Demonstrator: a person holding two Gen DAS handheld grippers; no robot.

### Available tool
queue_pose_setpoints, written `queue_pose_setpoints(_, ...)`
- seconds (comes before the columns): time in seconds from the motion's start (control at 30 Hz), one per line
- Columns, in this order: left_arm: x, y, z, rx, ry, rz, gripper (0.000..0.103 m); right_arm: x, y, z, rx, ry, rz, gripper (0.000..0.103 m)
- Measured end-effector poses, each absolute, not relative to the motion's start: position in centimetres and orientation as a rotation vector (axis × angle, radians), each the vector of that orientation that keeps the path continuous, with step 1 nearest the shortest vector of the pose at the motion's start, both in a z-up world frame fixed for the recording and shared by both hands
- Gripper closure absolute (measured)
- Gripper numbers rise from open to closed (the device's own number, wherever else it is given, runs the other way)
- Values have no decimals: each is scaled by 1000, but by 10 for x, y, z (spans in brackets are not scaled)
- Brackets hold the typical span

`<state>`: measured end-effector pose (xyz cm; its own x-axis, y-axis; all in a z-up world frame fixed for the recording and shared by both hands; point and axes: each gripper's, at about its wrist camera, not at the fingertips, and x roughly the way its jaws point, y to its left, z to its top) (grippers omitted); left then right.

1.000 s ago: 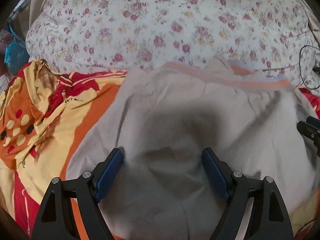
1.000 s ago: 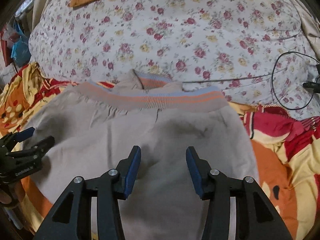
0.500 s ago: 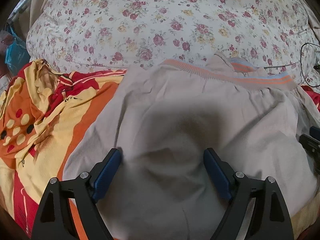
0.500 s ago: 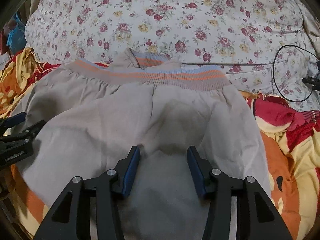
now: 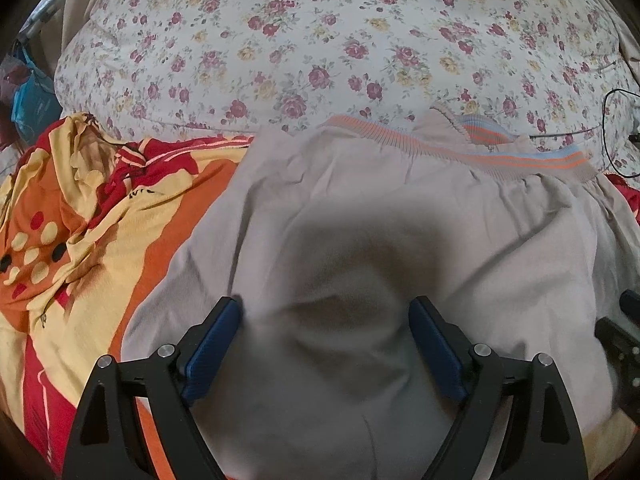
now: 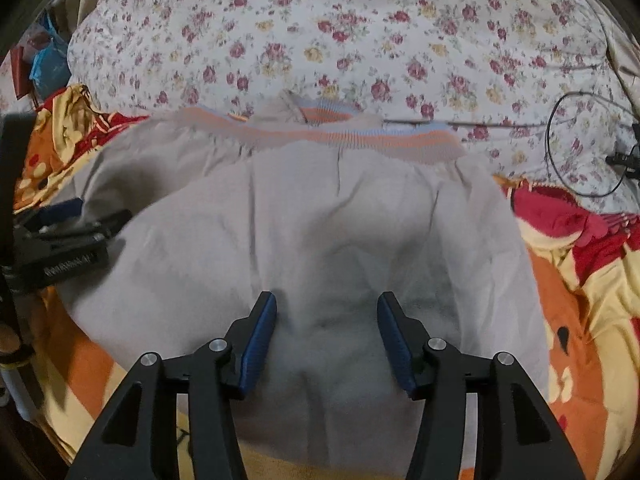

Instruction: Fold large clothes

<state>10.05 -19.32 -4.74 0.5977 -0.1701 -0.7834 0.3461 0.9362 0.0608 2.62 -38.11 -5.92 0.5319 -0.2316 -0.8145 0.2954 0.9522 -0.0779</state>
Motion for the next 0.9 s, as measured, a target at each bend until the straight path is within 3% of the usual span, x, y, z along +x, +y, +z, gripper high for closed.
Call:
queue_pose_setpoints(0.63, 100, -189, -51, 193, 887, -304, 10, 15, -364, -46, 71, 929, -324, 49)
queue_pose_setpoints(0.9, 109, -145, -15, 68, 867, -357, 12, 19, -365, -50, 62, 963, -321, 49)
